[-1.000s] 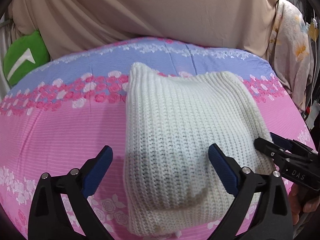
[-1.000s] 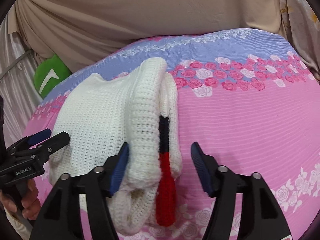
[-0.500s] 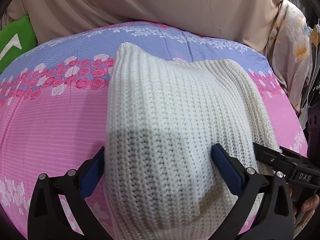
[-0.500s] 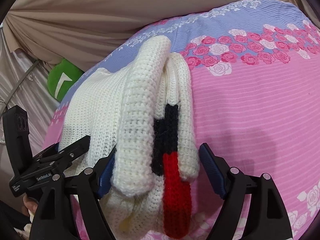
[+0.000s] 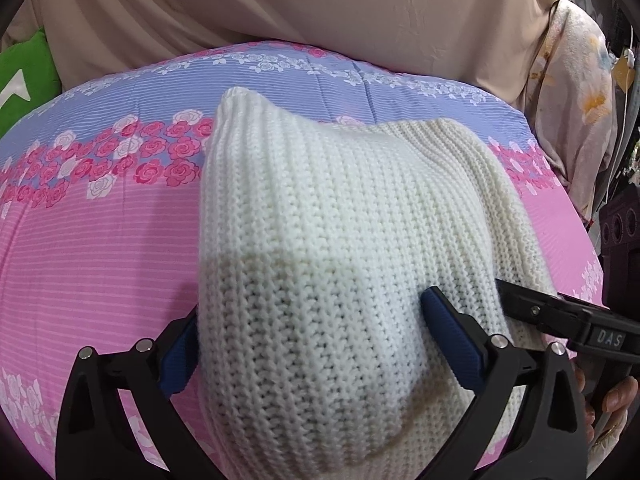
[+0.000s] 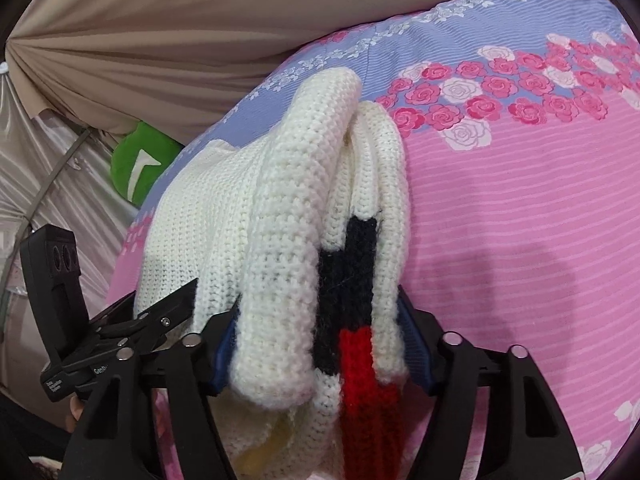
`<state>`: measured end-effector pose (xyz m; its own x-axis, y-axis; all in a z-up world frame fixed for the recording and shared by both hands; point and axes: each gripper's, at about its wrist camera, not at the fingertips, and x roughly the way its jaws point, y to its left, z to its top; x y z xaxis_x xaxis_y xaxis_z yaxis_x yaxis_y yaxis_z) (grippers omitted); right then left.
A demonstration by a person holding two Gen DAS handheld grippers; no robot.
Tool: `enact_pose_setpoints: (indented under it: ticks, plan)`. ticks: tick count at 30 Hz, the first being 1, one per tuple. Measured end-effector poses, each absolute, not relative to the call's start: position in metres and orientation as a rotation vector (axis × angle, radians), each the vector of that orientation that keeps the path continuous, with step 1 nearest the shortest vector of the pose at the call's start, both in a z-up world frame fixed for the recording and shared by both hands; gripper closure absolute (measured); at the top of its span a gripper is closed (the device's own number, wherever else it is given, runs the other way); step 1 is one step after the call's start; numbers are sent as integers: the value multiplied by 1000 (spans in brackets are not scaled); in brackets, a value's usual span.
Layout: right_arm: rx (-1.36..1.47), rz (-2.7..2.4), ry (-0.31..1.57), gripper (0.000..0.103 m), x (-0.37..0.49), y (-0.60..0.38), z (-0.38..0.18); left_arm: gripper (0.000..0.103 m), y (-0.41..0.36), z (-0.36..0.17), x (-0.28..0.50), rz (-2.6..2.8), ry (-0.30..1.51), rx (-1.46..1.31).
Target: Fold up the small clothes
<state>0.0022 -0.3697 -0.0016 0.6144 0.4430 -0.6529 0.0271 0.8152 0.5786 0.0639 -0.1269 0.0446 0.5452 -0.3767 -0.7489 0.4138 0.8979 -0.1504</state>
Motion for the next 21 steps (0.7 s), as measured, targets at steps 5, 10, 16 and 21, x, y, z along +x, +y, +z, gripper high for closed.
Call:
enact_pose_setpoints:
  ticks: [5, 10, 16, 21]
  plan:
    - [593, 230, 859, 59, -5, -370, 7, 32, -132, 55, 52, -476, 840, 114]
    - [586, 199, 803, 65, -19, -366, 26, 58, -130, 71, 45, -513, 818, 133]
    - [574, 179, 763, 66, -47, -358, 44, 61, -118, 88, 28, -590, 812, 103]
    - [594, 157, 812, 64, -75, -351, 29, 57, -100, 73, 13, -656, 888, 85]
